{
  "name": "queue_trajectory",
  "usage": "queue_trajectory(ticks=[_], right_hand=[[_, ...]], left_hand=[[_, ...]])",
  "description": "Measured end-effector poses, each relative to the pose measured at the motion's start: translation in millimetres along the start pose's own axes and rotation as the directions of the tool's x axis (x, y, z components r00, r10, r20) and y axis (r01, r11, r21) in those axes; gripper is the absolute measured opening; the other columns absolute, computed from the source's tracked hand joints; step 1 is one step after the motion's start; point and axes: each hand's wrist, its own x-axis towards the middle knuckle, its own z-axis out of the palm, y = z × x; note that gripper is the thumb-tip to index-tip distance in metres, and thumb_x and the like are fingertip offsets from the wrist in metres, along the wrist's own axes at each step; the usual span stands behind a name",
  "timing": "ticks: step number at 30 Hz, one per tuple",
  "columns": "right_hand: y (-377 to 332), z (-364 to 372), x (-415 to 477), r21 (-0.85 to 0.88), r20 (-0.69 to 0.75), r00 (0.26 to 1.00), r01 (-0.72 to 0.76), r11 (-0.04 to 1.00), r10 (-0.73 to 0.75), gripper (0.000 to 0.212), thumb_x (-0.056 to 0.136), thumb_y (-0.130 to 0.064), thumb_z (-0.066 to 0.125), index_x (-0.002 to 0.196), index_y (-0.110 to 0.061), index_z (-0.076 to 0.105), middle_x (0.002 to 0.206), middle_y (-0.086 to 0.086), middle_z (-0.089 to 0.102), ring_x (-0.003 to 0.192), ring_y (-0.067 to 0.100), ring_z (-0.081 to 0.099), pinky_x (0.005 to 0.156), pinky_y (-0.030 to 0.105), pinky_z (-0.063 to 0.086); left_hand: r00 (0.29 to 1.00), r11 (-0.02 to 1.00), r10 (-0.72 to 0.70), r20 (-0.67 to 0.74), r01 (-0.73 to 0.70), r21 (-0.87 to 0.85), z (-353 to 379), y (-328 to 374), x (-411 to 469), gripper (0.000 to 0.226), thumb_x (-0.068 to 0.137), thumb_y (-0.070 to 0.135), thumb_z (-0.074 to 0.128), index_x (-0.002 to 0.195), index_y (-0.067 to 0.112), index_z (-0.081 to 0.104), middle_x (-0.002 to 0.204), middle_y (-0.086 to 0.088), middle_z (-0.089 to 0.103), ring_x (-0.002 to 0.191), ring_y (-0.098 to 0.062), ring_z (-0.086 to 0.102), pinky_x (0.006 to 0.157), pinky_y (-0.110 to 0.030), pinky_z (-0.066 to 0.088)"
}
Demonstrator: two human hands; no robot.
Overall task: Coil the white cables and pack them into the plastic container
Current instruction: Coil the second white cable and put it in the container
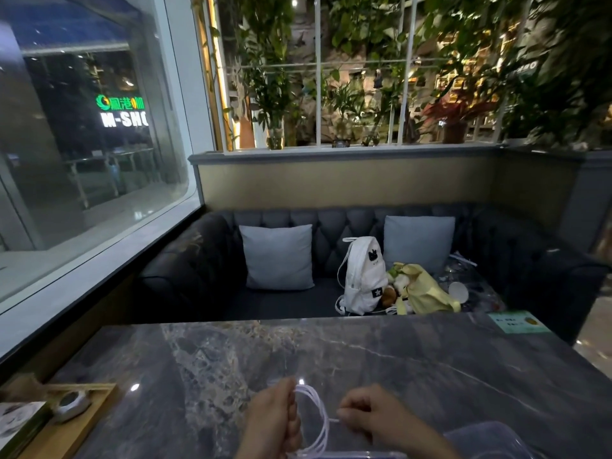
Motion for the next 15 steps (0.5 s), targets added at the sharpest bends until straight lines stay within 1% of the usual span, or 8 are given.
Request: queue_trajectory(ticks=[2,3,4,5,7,8,12,15], right_hand=[[-6,4,-3,0.088,0.092,0.996,-0.029,0.996,0.020,0.016,0.080,-0.037,0.066,0.066,-0.028,0.069,0.059,-0.017,0.066,0.063,-0.005,0.057,0.061,0.012,0.043],[-6,7,-3,0.165,0.103,0.994,-0.044,0.985,0.027,0.018,0.078,-0.041,0.066,0.077,-0.024,0.072,0.072,-0.011,0.071,0.073,0.001,0.061,0.067,0.015,0.045],[-7,10,-3,0.241,0.102,0.994,-0.063,0.968,0.039,0.028,0.077,-0.041,0.066,0.088,-0.016,0.072,0.080,0.000,0.072,0.077,0.008,0.062,0.068,0.017,0.045],[-8,11,-3,0.300,0.101,0.994,-0.074,0.951,0.045,0.031,0.078,-0.039,0.065,0.090,-0.011,0.071,0.076,0.006,0.069,0.070,0.011,0.061,0.062,0.017,0.044],[-9,13,-4,0.334,0.091,0.995,-0.071,0.940,0.043,0.021,0.083,-0.034,0.062,0.076,-0.016,0.069,0.052,-0.006,0.057,0.046,0.003,0.048,0.045,0.014,0.034],[-8,12,-4,0.322,0.082,0.996,-0.071,0.944,0.047,0.022,0.086,-0.032,0.061,0.068,-0.019,0.066,0.045,-0.012,0.053,0.040,0.000,0.043,0.041,0.012,0.030],[-10,11,-4,0.179,0.009,0.998,-0.065,0.982,0.064,0.033,0.087,-0.027,0.060,0.054,-0.023,0.060,0.040,-0.013,0.047,0.041,-0.001,0.040,0.042,0.015,0.029],[-13,14,-2,0.129,-0.020,0.998,-0.061,0.990,0.064,0.033,0.087,-0.025,0.059,0.054,-0.022,0.057,0.035,-0.013,0.044,0.038,-0.003,0.038,0.039,0.013,0.028]], left_hand=[[1.000,1.000,-0.011,-0.001,0.011,0.022,6,0,1,0.060,0.092,0.016,0.045,0.035,0.022,0.028,0.030,0.003,0.019,0.022,-0.006,0.018,0.038,-0.006,0.022],[1.000,0.999,-0.011,-0.002,0.012,0.037,9,-1,2,0.062,0.092,0.016,0.046,0.032,0.021,0.029,0.029,0.002,0.021,0.022,-0.007,0.018,0.036,-0.006,0.021],[1.000,0.998,-0.008,-0.005,0.009,0.057,12,-2,2,0.065,0.092,0.015,0.046,0.029,0.019,0.030,0.028,0.002,0.022,0.021,-0.008,0.019,0.035,-0.006,0.020],[1.000,0.997,-0.007,-0.007,0.007,0.078,14,-3,3,0.066,0.092,0.015,0.045,0.027,0.018,0.031,0.027,0.002,0.022,0.021,-0.008,0.019,0.034,-0.007,0.020],[1.000,0.996,-0.013,0.003,0.013,0.094,17,-4,4,0.066,0.092,0.017,0.044,0.028,0.018,0.029,0.028,0.003,0.021,0.021,-0.008,0.018,0.036,-0.005,0.020],[1.000,0.996,-0.011,0.014,0.010,0.090,17,-5,5,0.065,0.093,0.018,0.042,0.029,0.019,0.029,0.029,0.003,0.021,0.021,-0.007,0.018,0.037,-0.005,0.020],[0.999,0.993,0.044,0.025,-0.046,0.113,13,-8,8,0.068,0.095,0.015,0.042,0.028,0.017,0.032,0.028,0.004,0.024,0.020,-0.007,0.019,0.036,-0.005,0.020],[0.997,0.992,0.072,0.011,-0.072,0.100,11,-10,9,0.065,0.093,0.010,0.044,0.030,0.017,0.032,0.027,0.004,0.024,0.019,-0.008,0.020,0.034,-0.006,0.022]])
